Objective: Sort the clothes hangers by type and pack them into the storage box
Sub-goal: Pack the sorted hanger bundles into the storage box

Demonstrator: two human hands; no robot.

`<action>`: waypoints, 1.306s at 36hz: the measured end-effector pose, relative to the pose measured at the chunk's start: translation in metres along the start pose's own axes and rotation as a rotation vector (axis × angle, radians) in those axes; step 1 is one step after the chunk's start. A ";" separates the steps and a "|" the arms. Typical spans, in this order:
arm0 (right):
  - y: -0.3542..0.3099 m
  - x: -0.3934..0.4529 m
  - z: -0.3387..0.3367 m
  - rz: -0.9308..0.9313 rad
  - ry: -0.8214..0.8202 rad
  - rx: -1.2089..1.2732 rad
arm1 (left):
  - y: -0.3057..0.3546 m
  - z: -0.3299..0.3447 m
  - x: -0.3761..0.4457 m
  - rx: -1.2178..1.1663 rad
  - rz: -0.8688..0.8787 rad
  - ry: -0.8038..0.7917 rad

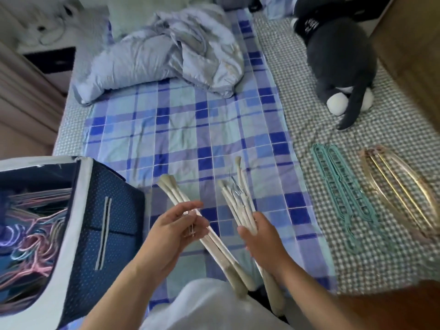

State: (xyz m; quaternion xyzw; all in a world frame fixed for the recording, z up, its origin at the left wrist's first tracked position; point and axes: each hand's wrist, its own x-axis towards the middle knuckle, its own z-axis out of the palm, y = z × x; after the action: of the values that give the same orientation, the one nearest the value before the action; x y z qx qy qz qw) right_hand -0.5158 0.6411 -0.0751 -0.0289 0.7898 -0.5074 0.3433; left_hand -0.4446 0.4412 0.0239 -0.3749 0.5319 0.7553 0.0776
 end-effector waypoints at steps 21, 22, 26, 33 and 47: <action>-0.062 -0.038 0.045 -0.307 -0.193 -0.221 | 0.055 0.001 -0.037 -0.536 0.115 -0.083; -0.063 -0.040 0.045 -0.276 -0.211 -0.174 | 0.055 -0.002 -0.038 -0.494 0.130 -0.083; -0.071 -0.043 0.044 -0.121 -0.294 -0.030 | 0.055 -0.017 -0.045 -0.371 0.204 -0.055; -0.130 -0.063 0.063 -0.058 -0.596 0.115 | 0.081 -0.052 -0.077 -0.299 0.293 -0.186; -0.267 -0.108 0.239 -0.335 -0.671 0.368 | 0.207 -0.245 -0.158 0.088 0.441 -0.565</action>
State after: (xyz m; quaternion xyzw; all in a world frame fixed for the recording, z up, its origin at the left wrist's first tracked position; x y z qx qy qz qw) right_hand -0.3780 0.3679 0.1405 -0.2590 0.5146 -0.6514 0.4937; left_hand -0.3212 0.1872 0.2431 -0.0239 0.5893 0.8042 0.0730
